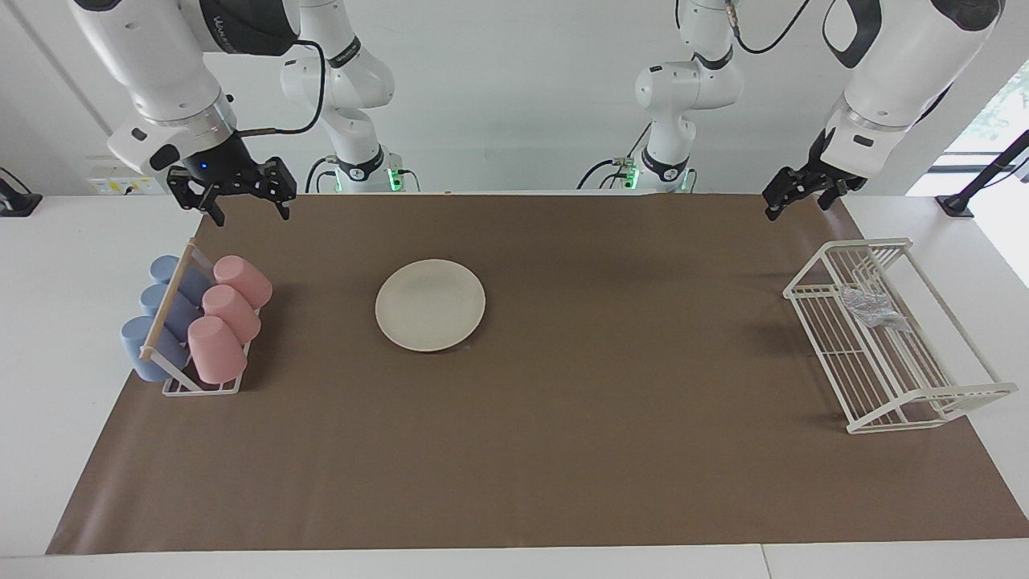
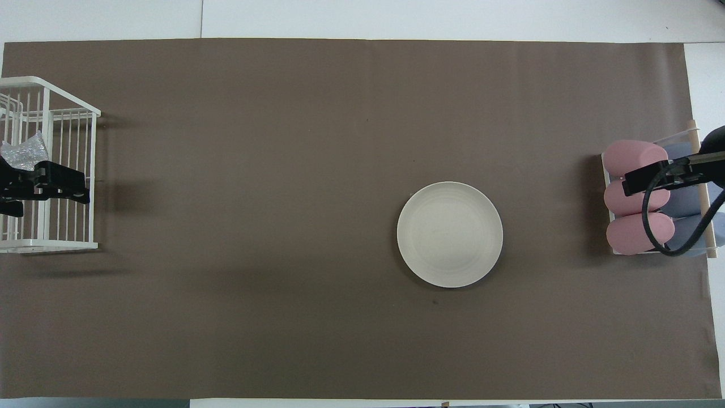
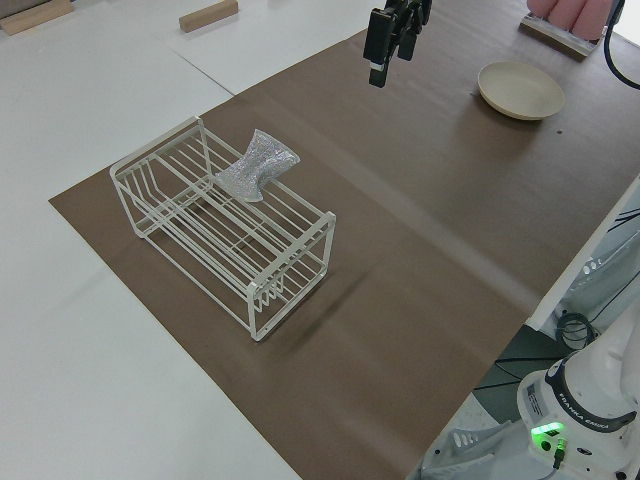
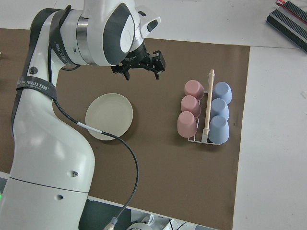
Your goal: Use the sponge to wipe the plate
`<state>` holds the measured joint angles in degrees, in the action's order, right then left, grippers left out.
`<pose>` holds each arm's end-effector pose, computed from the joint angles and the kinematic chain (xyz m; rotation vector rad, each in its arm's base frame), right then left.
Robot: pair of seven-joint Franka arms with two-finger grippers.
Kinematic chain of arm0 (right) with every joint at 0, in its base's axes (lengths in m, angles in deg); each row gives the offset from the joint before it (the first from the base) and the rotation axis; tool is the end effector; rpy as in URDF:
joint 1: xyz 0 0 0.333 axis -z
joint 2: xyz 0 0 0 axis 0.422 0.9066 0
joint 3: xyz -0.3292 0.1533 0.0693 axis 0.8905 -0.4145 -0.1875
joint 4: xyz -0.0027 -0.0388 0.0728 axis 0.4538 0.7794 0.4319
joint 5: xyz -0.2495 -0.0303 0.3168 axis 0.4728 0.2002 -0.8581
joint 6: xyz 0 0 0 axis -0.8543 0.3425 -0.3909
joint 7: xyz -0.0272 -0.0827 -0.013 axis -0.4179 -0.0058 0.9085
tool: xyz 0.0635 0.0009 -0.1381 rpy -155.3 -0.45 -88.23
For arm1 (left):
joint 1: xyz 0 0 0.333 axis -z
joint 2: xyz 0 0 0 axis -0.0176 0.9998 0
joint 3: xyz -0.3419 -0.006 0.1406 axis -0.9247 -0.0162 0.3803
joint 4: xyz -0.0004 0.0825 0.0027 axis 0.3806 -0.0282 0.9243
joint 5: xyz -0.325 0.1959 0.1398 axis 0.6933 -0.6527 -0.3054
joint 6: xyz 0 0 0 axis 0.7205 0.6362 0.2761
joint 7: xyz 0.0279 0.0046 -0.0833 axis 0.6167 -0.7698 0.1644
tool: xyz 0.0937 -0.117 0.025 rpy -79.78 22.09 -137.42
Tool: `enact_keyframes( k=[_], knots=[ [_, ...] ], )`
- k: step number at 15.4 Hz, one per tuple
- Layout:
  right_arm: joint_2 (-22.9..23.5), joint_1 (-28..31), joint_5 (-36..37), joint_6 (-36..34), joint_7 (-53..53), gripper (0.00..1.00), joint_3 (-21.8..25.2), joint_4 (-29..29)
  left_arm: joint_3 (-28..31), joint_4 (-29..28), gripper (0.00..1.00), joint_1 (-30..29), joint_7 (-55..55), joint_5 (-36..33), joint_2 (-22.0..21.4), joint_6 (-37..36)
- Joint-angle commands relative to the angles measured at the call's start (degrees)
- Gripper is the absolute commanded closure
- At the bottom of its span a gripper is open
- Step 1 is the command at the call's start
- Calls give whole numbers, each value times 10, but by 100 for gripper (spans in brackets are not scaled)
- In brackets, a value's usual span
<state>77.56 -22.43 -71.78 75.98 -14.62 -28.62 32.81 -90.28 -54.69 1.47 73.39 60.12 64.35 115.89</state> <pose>0.5486 -0.0034 0.6220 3.1121 0.1956 -0.0926 0.5330 -0.0285 0.6083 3.1287 0.2113 -0.1541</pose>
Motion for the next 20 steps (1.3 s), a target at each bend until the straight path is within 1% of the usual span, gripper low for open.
enact_keyframes(
  k=[1, 2, 3, 5, 11, 17, 20],
  knots=[
    [4, 0, 10, -4, -14, 0, -4, -9, 33, 22, 0, 30, -3, 18, 24, 6],
    [4, 0, 10, -4, -14, 0, -4, -9, 33, 32, 0, 30, -3, 12, 27, -7],
    [4, 0, 10, -4, -14, 0, -4, -9, 32, 52, 0, 33, -3, 12, 35, -39],
    [4, 0, 10, -4, -14, 0, -4, -9, 32, 104, 0, 37, -3, 18, 58, -87],
    [4, 0, 10, -4, -15, 0, -4, -9, 32, 74, 0, 44, -4, 18, 42, -78],
    [4, 0, 10, -4, -14, 0, -4, -9, 32, 75, 0, 37, 1, 19, 42, -70],
    [4, 0, 10, -4, -15, 0, -4, -9, 32, 70, 0, 40, 1, 19, 41, -54]
  ],
)
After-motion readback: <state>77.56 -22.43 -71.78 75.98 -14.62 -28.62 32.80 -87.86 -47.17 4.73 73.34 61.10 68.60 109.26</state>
